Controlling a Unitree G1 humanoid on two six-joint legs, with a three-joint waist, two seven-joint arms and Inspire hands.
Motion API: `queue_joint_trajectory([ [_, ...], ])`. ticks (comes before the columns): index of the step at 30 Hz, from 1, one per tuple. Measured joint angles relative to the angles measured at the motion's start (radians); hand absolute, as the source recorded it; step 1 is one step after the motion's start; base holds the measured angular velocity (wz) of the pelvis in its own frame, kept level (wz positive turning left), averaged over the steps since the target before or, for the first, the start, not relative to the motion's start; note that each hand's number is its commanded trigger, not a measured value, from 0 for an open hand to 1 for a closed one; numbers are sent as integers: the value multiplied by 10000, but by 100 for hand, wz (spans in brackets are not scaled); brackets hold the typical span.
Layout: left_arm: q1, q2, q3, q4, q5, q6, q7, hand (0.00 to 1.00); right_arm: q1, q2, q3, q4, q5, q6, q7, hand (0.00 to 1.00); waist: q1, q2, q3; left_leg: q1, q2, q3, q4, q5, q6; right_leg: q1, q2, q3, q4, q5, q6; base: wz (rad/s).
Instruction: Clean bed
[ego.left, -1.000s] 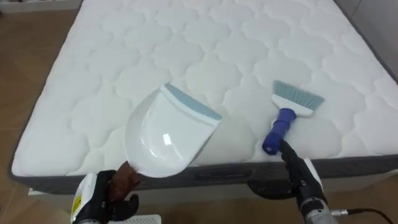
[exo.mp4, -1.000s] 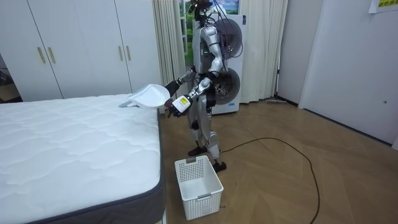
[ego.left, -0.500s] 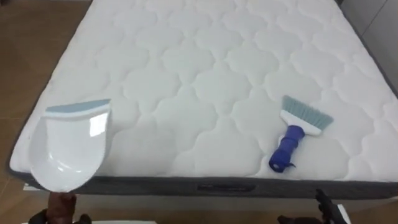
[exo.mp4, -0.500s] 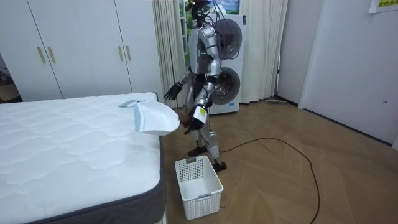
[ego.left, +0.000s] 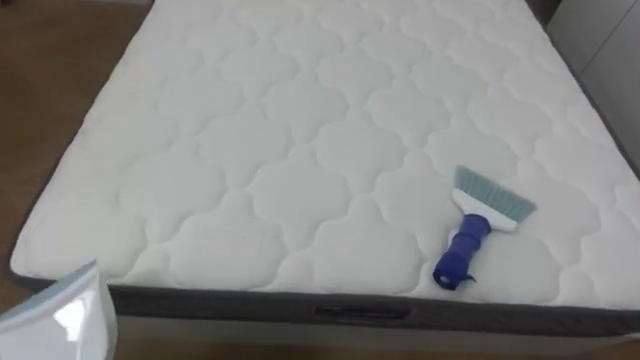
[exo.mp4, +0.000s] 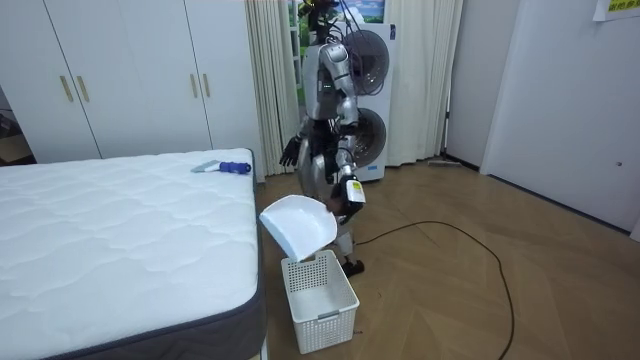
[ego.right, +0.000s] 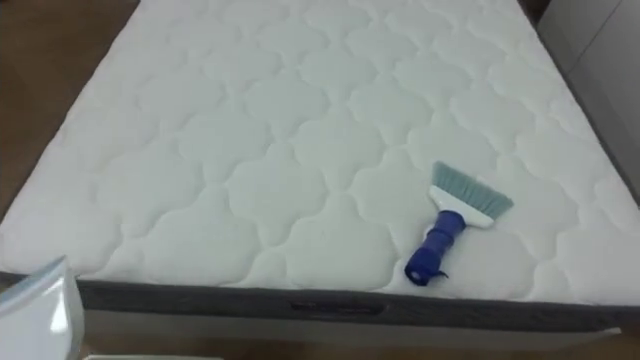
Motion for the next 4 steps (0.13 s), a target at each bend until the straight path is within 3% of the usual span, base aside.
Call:
queue_joint_trajectory([
  [4, -92, -62, 9, 412, 905, 418, -566, 0, -54, 24, 68, 250, 2, 189, 489, 0, 9, 33, -15, -61, 4, 2, -3, 1, -1, 2, 16, 4, 3, 47, 4, 0],
])
